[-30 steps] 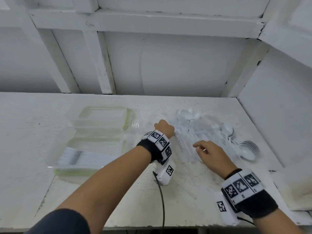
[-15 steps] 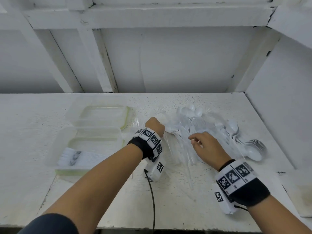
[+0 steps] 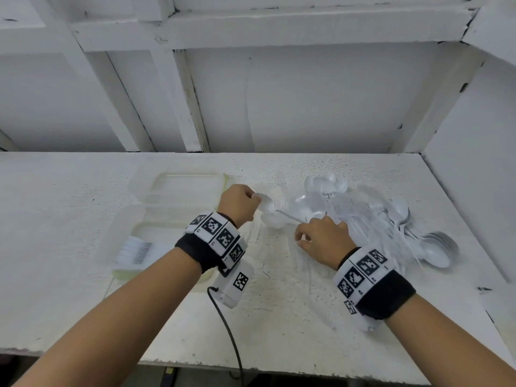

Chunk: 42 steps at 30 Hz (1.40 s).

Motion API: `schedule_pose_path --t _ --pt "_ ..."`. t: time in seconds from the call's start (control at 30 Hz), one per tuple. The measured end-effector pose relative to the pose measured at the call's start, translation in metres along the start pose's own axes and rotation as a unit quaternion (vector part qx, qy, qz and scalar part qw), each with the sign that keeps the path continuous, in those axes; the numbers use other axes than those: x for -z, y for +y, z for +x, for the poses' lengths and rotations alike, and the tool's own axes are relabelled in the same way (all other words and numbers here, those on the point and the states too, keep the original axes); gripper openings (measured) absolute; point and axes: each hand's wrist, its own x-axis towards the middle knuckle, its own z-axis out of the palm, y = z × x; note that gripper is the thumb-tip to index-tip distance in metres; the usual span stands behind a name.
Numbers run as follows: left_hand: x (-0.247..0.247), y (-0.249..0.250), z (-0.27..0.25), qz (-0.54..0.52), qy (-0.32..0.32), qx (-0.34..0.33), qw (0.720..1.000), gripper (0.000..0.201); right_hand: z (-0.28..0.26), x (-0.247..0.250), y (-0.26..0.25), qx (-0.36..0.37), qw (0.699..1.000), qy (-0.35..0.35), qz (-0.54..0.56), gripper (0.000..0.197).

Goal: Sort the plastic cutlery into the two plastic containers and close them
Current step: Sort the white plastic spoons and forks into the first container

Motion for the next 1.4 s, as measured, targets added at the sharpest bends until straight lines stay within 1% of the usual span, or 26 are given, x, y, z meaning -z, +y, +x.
schedule_pose_path --t 0.13,0.2,0.3,0.33,0.4,0.47,0.57,0.67,0.73,0.83,0.87,0.93,1.0,1.03,1.07,1.13,1.2,1.27,1.33,1.4 --pt "0.015 -0.004 0.005 -0.075 0.031 0.016 0.997 0.019 0.0 -0.003 -0.005 0.008 1.0 -0.021 -0.009 0.02" --pt "0.023 -0.004 0.007 -0.097 0.03 0.018 0.995 0.019 -0.001 -0.004 -0.007 0.005 1.0 -0.023 -0.008 0.022" --pt "0.031 -0.004 0.007 -0.089 -0.013 0.031 0.995 0.006 0.001 -0.004 -0.008 -0.004 1.0 0.006 0.008 0.026" --pt "0.034 -0.005 0.007 -0.087 -0.033 0.041 0.995 0.006 0.002 -0.003 -0.008 -0.008 1.0 0.019 0.021 0.027" --pt "0.037 -0.007 0.006 -0.093 -0.066 0.063 0.992 0.012 0.005 -0.002 -0.008 -0.013 0.998 0.039 0.05 0.026" --pt "0.04 -0.008 0.007 -0.091 -0.07 0.067 0.991 0.011 0.007 0.001 -0.009 -0.016 0.996 0.053 0.071 0.025" --pt "0.043 -0.009 0.01 -0.103 -0.018 0.045 0.994 0.005 0.011 0.002 -0.011 -0.016 0.993 0.071 0.09 0.024" --pt "0.045 -0.007 0.015 -0.13 0.051 -0.003 0.99 0.016 0.019 -0.001 -0.013 -0.004 0.992 0.085 0.09 0.027" --pt "0.049 -0.003 0.018 -0.157 0.099 -0.039 0.982 0.016 0.026 -0.002 -0.018 0.009 0.996 0.073 0.054 0.031" --pt "0.058 0.007 0.02 -0.215 0.161 -0.076 0.96 0.01 0.037 -0.003 -0.028 0.028 0.998 0.037 -0.045 0.036" --pt "0.061 0.01 0.02 -0.243 0.168 -0.085 0.952 0.011 0.04 -0.003 -0.031 0.03 0.996 0.026 -0.079 0.036" --pt "0.064 0.015 0.017 -0.286 0.159 -0.095 0.94 0.012 0.046 -0.005 -0.035 0.03 0.99 0.012 -0.136 0.032" --pt "0.064 0.017 0.014 -0.29 0.145 -0.09 0.942 0.009 0.05 -0.007 -0.035 0.033 0.988 0.005 -0.151 0.028" --pt "0.062 0.017 0.013 -0.293 0.139 -0.083 0.942 0.01 0.051 -0.008 -0.034 0.036 0.99 0.003 -0.134 0.026" --pt "0.059 0.016 0.013 -0.297 0.131 -0.074 0.943 0.011 0.052 -0.008 -0.032 0.041 0.995 0.001 -0.095 0.023" --pt "0.053 0.013 0.013 -0.291 0.11 -0.055 0.949 0.009 0.053 -0.005 -0.027 0.048 0.998 0.01 0.047 0.015" --pt "0.046 0.01 0.013 -0.268 0.088 -0.037 0.959 0.009 0.047 0.006 -0.023 0.052 0.977 0.047 0.203 0.009" --pt "0.037 0.011 0.013 -0.268 0.067 -0.026 0.961 0.01 0.039 0.023 -0.021 0.042 0.94 0.105 0.322 0.008" --pt "0.028 0.014 0.008 -0.261 0.047 -0.027 0.964 0.012 0.029 0.044 -0.017 0.024 0.885 0.158 0.438 0.009" --pt "0.015 0.018 0.003 -0.218 0.006 -0.056 0.974 0.016 0.019 0.062 -0.007 0.004 0.824 0.196 0.532 0.01"
